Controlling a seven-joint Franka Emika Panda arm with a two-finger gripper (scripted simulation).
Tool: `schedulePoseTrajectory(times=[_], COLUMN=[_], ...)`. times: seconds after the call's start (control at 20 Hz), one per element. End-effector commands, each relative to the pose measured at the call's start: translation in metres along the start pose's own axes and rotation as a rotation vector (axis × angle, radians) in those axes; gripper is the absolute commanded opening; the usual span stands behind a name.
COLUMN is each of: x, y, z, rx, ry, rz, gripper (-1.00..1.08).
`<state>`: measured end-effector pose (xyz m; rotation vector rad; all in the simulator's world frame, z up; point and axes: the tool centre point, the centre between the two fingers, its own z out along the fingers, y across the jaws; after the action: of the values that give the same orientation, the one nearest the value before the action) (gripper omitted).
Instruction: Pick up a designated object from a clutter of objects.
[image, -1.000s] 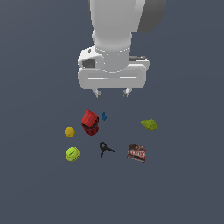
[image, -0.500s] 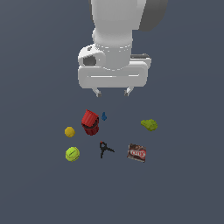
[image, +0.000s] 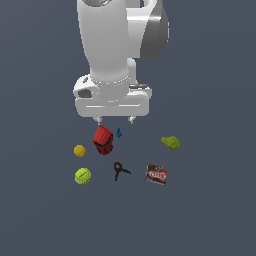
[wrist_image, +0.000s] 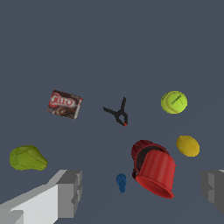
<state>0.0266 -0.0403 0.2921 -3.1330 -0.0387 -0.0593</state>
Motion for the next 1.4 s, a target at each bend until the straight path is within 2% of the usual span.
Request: schedulePoseTrajectory(times=[0.0,0.3,0.5,0.7,1.0,1.35], x=[0.002,-0.002,-0.014,-0.029,-0.046,-0.051], y=[0.02,0.087,0.131,0.165,0.195,0.201], z=[0.022,0.091,0.137,0.171,0.202,0.209], rx=[0.005,0.012,0.008,0.002,-0.007,-0.009], ry=[-0.004,-0.014,-0.021,-0.027,-0.035,-0.038], rz=[0.015,0.065,0.099,0.125,0.148,0.154], gripper=[1.0,1.0,1.0,1.0,1.0,1.0])
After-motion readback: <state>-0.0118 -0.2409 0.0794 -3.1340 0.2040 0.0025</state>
